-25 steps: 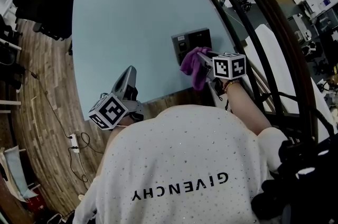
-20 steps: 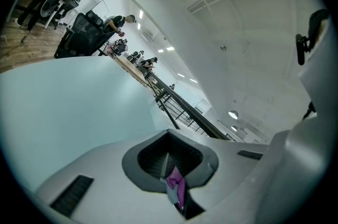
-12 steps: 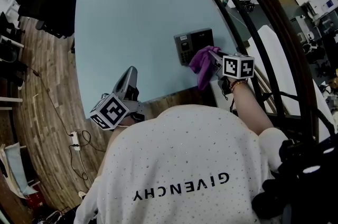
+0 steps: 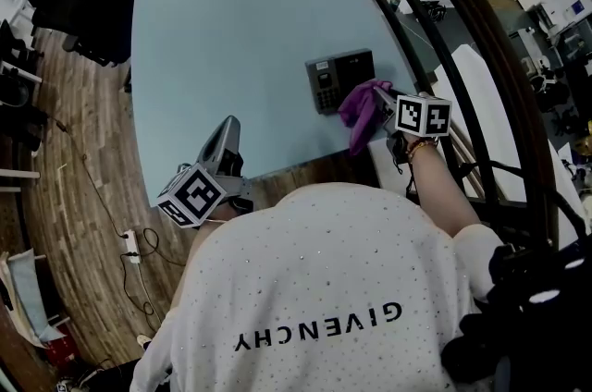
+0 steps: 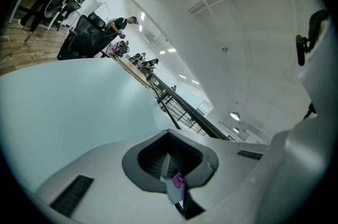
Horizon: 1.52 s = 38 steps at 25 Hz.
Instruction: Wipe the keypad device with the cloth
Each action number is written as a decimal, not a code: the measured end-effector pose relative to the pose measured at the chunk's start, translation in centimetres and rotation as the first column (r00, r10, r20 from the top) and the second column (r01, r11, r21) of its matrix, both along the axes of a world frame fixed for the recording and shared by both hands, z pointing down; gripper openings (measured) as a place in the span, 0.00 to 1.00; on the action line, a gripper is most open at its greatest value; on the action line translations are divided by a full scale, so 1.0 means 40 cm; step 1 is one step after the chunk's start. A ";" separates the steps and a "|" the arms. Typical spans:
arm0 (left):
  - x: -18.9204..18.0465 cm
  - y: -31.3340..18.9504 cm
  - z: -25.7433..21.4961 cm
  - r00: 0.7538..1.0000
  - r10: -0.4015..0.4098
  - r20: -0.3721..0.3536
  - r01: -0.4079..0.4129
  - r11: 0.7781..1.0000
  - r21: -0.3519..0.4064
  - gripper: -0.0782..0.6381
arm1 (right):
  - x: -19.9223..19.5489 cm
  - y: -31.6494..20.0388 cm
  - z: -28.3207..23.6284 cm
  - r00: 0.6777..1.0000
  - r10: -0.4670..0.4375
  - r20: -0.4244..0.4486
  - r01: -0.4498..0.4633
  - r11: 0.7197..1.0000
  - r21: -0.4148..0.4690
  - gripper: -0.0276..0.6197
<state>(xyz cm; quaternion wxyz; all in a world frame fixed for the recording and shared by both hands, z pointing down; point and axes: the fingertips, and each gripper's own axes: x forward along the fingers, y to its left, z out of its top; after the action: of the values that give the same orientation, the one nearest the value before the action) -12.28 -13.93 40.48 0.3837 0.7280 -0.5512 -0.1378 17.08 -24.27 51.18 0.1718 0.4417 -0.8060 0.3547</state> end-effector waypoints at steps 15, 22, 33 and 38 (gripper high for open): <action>-0.016 0.012 -0.004 1.000 -0.017 -0.004 0.017 1.000 0.008 0.11 | -0.251 0.110 -0.013 0.930 -0.362 -0.069 0.362 0.932 -0.012 0.08; -0.041 0.049 -0.009 0.999 -0.052 0.005 0.051 0.999 0.005 0.11 | -0.314 0.156 0.005 0.900 -0.423 -0.103 0.426 0.905 0.008 0.08; -0.059 0.060 -0.006 0.998 -0.061 0.013 0.061 0.998 -0.004 0.11 | -0.274 0.139 0.037 0.930 -0.356 -0.093 0.357 0.934 -0.008 0.08; -0.058 0.050 0.005 0.998 -0.059 0.024 0.060 0.998 -0.010 0.11 | -0.226 0.112 0.042 0.947 -0.309 -0.088 0.310 0.951 -0.009 0.08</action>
<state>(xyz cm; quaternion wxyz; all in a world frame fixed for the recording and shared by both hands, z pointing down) -14.59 -11.92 40.67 0.3768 0.7108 -0.5778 -0.1377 8.04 -19.81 52.88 0.2596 0.3253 -0.8578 0.3016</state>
